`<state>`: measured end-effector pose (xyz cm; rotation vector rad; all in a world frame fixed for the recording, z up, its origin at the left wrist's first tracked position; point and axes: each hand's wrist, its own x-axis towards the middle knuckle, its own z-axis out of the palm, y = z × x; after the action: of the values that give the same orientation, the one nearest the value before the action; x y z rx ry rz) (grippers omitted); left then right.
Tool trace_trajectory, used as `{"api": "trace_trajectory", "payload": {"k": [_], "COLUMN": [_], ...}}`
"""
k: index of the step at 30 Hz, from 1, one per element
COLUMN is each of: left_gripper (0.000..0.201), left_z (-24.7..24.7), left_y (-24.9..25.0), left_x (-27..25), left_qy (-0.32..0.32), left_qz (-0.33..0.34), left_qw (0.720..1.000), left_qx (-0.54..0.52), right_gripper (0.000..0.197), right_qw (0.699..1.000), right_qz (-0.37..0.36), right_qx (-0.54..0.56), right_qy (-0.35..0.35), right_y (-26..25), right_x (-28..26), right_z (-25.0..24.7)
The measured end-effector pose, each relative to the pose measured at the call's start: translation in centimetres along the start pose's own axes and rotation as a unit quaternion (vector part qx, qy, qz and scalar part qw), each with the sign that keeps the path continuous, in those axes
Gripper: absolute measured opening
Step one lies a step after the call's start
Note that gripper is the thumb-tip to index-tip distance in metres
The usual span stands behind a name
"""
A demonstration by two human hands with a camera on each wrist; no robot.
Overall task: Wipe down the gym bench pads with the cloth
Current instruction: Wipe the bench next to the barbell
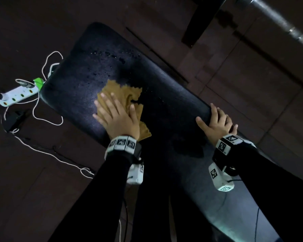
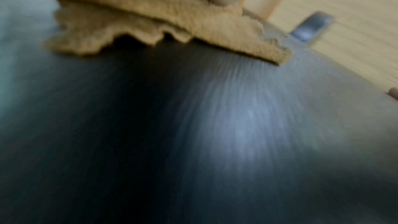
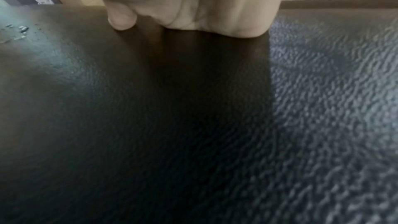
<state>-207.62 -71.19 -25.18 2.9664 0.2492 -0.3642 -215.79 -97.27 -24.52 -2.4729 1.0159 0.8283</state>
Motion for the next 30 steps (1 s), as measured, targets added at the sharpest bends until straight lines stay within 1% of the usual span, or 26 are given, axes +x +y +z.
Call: {"api": "trace_trajectory", "payload": {"k": [3,6,8,11,12,14,17,20,22,25,26,28,30], "left_gripper": [0.073,0.072,0.069,0.066,0.065,0.063,0.060,0.061,0.063,0.063,0.063,0.066,0.068], "left_z": [-0.4,-0.2,0.1,1.0,1.2,1.5,1.5,0.9,0.4,-0.3,-0.5,-1.0,-1.1], "left_y": [4.0,8.3,10.4,11.0,10.6,9.2,6.0,3.2,2.3,2.6,3.1,4.7,6.9], "left_x": [3.7,4.5,3.2,0.2,-0.7,-2.5,-4.5,-4.2,-2.9,0.4,1.6,3.7,4.9], "left_qy": [-0.020,-0.038,-0.051,-0.070,-0.071,-0.069,-0.061,-0.057,-0.052,-0.040,-0.036,-0.049,-0.072], "left_qz": [0.031,0.078,0.133,0.233,0.254,0.266,0.244,0.182,0.134,0.050,0.032,0.024,0.050], "left_qw": [0.999,0.996,0.990,0.969,0.964,0.961,0.968,0.981,0.989,0.998,0.999,0.998,0.996], "left_qx": [0.011,0.023,0.020,0.036,0.041,0.038,0.025,0.021,0.022,-0.002,-0.009,0.000,0.022], "right_gripper": [0.076,0.077,0.077,0.077,0.078,0.079,0.080,0.080,0.079,0.078,0.079,0.080,0.080], "right_qw": [1.000,1.000,1.000,0.999,0.999,0.999,0.999,0.999,0.998,0.998,0.998,0.998,0.997], "right_qz": [-0.004,-0.009,-0.010,-0.013,-0.016,-0.016,-0.013,-0.011,-0.009,-0.010,-0.012,-0.014,-0.016], "right_qx": [0.003,0.014,0.024,0.037,0.036,0.029,0.028,0.023,0.021,0.020,0.020,0.018,0.014], "right_qy": [-0.006,-0.017,-0.013,0.016,0.013,-0.004,-0.025,-0.047,-0.051,-0.055,-0.057,-0.065,-0.077], "right_y": [0.4,0.7,0.8,0.8,0.8,0.8,0.9,0.7,0.7,0.7,0.7,0.7,0.7], "right_x": [0.3,0.7,0.8,0.7,0.8,0.8,0.9,0.9,0.8,0.7,0.8,0.8,0.7], "right_z": [0.2,0.4,0.5,0.9,0.8,0.7,0.5,0.2,0.0,0.0,-0.1,-0.2,-0.4]}}
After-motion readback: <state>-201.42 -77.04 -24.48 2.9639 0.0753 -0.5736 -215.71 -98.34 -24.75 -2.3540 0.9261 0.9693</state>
